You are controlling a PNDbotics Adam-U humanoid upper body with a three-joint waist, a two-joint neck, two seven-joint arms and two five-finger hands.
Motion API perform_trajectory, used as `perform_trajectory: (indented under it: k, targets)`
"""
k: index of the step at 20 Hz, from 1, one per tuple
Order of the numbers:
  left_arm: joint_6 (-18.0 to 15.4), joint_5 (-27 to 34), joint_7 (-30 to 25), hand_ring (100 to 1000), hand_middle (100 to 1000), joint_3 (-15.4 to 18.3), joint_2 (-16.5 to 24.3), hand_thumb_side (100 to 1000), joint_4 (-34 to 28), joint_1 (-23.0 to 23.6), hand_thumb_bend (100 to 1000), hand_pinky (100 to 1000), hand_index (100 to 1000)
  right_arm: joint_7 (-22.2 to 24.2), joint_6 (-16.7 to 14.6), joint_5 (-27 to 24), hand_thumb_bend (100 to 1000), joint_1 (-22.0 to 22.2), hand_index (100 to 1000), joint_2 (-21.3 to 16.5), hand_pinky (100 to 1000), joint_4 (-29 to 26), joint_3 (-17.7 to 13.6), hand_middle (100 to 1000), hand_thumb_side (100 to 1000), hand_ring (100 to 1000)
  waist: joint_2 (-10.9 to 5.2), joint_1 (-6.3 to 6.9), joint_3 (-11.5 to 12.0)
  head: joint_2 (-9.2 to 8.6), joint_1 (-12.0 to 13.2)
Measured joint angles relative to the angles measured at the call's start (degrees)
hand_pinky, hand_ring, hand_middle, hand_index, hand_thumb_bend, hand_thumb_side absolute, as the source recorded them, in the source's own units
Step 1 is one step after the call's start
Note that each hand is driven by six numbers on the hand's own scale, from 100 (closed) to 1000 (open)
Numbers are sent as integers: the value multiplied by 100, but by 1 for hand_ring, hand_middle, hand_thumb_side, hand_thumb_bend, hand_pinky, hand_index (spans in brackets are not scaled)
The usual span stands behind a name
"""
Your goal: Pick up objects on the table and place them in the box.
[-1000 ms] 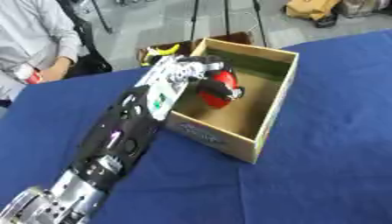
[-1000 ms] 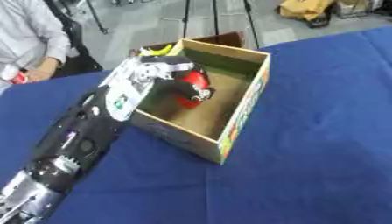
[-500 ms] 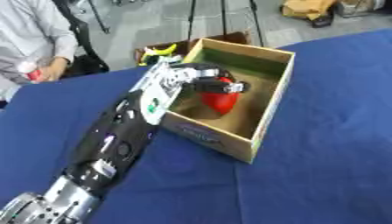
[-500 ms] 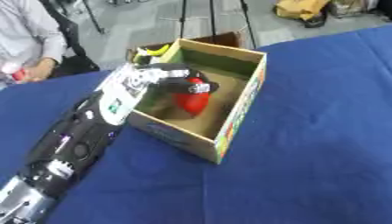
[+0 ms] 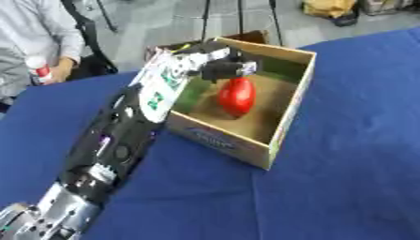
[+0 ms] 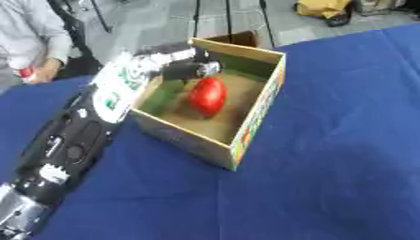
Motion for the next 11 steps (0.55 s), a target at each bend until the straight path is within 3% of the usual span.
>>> perform_trajectory:
  k: [5,11]
  targets:
    - [310,568,561,613,594,79,301,985,-1309,431,100,398,850,-22,12,0,100,83,746,0,771,0,-40,759,1000,795,-82,-94,137,192,-42]
    - [839,1753,704,577,562,208,569,992,-3104,1395,100,367,844,-62,14,-5,100,130,745,2,770,0,-84,759,1000,794,-178,-227,335,330,-166]
